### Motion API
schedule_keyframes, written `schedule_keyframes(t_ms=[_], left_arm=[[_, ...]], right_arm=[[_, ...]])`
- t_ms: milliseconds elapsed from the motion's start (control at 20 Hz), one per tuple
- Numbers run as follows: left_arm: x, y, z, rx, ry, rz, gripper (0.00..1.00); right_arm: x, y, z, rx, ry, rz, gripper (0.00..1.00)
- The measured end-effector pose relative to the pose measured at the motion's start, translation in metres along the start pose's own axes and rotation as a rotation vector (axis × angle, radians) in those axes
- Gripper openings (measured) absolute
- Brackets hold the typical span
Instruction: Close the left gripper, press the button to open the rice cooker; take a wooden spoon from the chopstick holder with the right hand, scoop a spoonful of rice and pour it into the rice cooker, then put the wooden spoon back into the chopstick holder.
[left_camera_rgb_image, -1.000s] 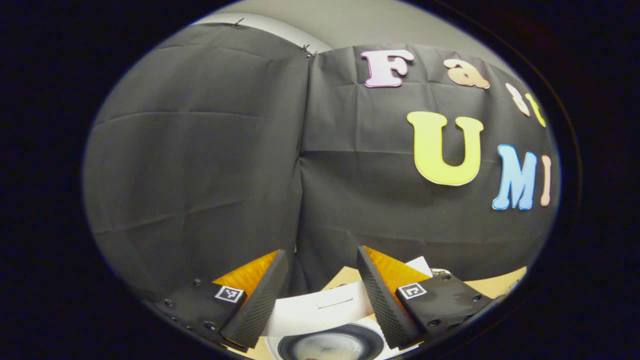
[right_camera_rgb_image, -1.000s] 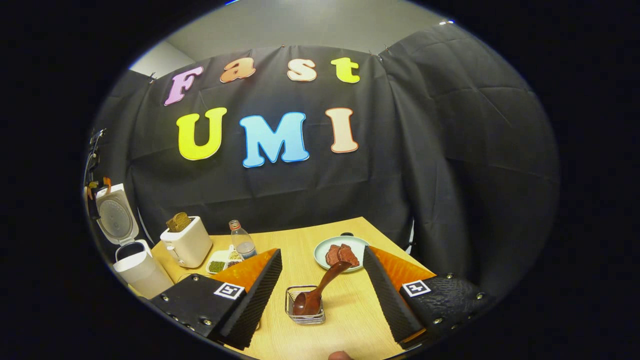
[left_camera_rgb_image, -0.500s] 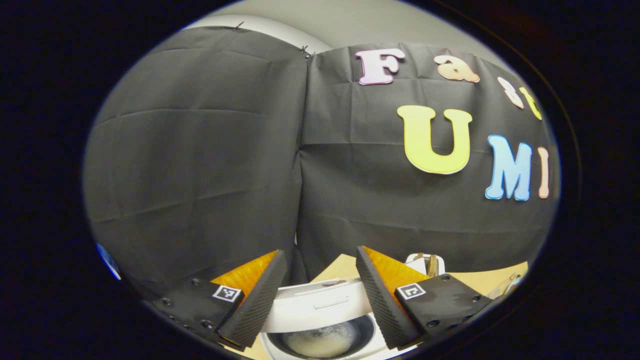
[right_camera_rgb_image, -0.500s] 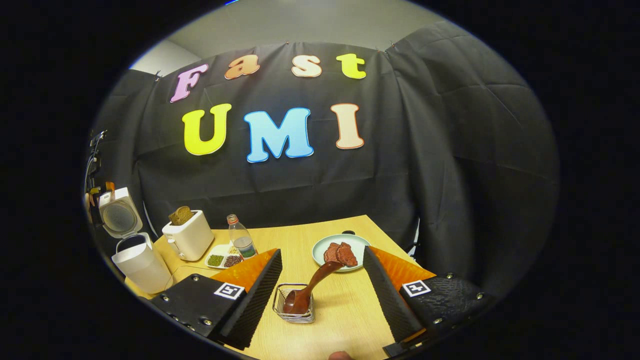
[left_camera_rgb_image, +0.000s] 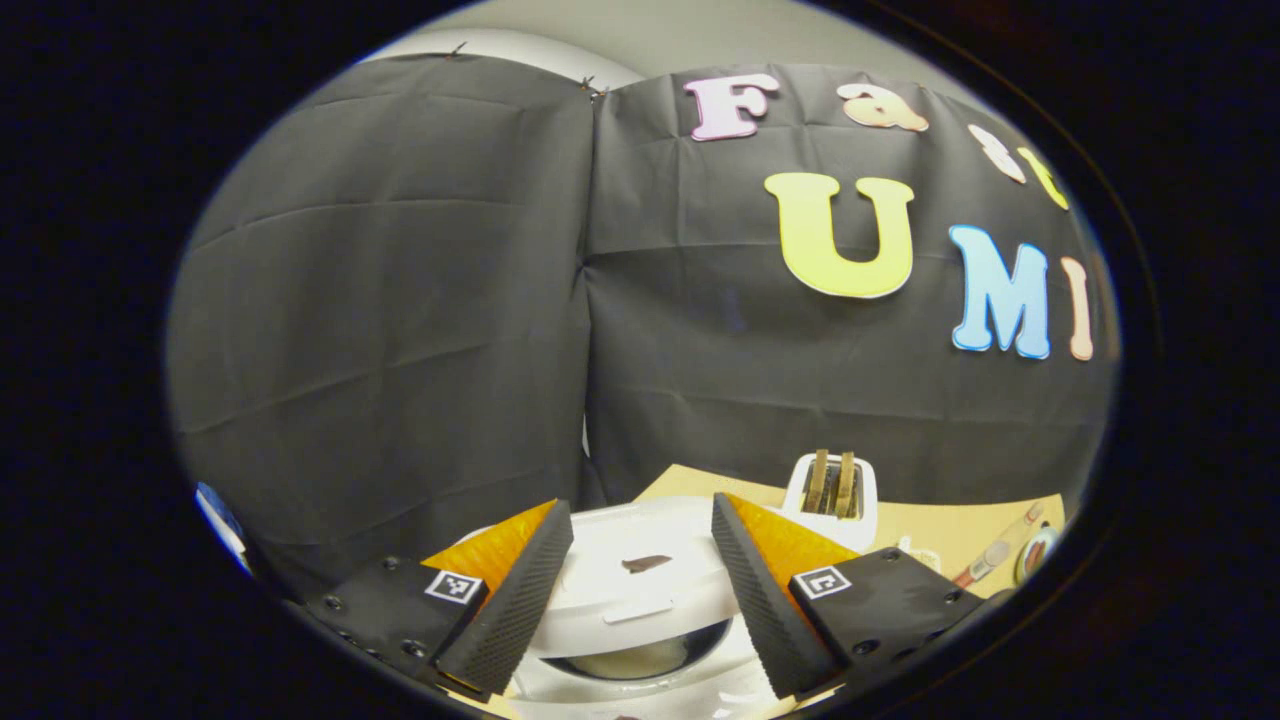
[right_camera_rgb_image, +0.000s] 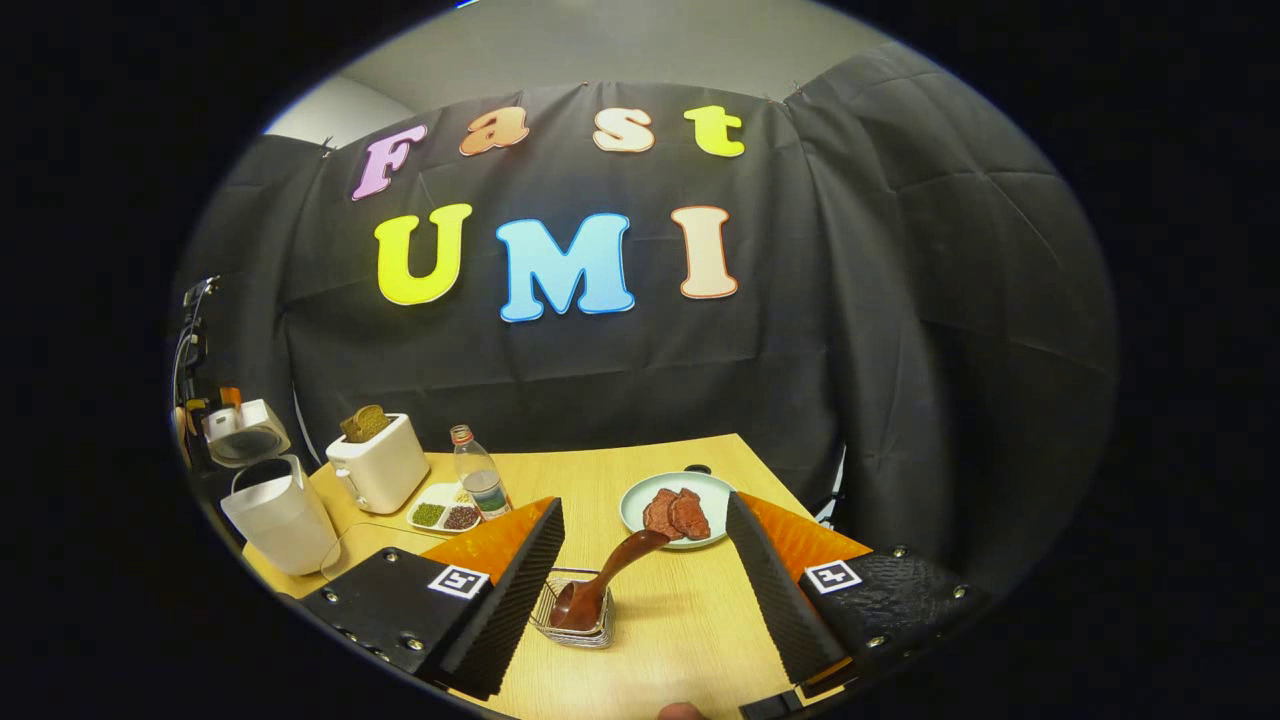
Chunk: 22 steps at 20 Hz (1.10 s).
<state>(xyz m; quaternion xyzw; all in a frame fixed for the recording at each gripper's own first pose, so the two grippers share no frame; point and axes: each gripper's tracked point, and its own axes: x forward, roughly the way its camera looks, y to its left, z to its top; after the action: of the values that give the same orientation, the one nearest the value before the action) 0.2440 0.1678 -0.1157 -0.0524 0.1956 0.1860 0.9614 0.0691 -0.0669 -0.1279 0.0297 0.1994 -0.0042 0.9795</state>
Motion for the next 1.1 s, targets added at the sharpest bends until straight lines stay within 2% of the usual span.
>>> schedule_keyframes(t_ms=[50,200,650,800,950,1100], left_arm=[[-0.002,-0.002,-0.007,-0.006,0.010,0.002,0.96],[-0.006,-0.011,-0.026,-0.027,0.047,0.002,0.99],[0.003,-0.028,-0.080,0.023,0.127,0.002,0.98],[0.004,-0.032,-0.104,0.012,0.200,-0.012,0.98],[0.004,-0.034,-0.109,0.050,0.201,-0.017,0.99],[0.004,-0.036,-0.119,0.043,0.236,-0.023,0.98]], right_arm=[[0.001,-0.001,0.000,-0.001,0.000,0.003,0.99],[0.004,-0.004,-0.003,0.001,0.004,0.010,0.99],[0.010,-0.011,-0.011,-0.002,0.025,0.009,0.99],[0.013,-0.010,-0.012,-0.009,0.026,0.012,0.99],[0.014,-0.005,-0.011,-0.014,0.025,0.022,0.99],[0.017,-0.002,-0.011,-0.026,0.025,0.026,0.99]])
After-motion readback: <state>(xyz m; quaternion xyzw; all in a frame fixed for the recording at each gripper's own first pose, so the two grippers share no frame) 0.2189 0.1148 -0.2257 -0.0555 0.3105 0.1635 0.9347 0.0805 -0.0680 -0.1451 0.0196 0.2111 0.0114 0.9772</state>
